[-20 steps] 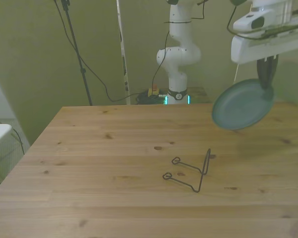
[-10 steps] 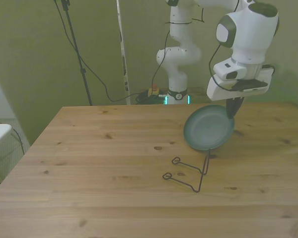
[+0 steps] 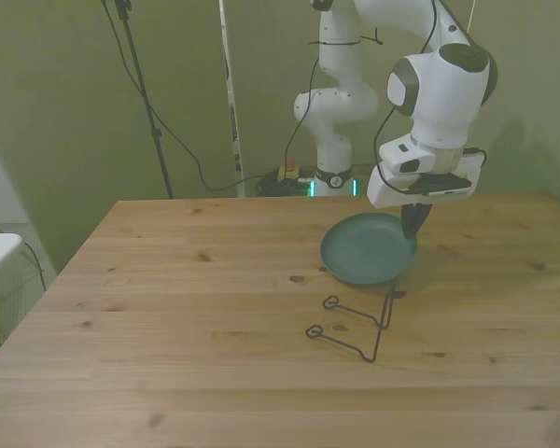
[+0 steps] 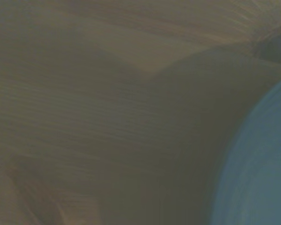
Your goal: Unload the plate
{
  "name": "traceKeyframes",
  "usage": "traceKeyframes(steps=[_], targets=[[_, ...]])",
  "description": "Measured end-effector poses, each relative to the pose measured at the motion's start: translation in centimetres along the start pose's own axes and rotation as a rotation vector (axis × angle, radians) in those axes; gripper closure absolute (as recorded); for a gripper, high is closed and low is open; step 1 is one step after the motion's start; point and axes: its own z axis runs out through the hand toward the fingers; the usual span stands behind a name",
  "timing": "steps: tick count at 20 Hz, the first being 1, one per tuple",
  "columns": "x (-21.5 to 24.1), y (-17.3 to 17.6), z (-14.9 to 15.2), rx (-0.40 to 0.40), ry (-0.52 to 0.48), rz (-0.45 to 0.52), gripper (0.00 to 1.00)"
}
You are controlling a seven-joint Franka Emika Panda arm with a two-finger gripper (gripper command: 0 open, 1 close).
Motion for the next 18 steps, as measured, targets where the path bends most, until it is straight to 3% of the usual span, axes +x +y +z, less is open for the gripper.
traceKeyframes(steps=[11,13,18], targets=[[-0.1,0.5,-0.3,0.032,0.033,-0.011,0.0],[0.5,0.4,-1.8,0.061,0.06,-0.002,0.0],[2.6,0.6,-9.6,0.173,0.16,0.032,0.0]])
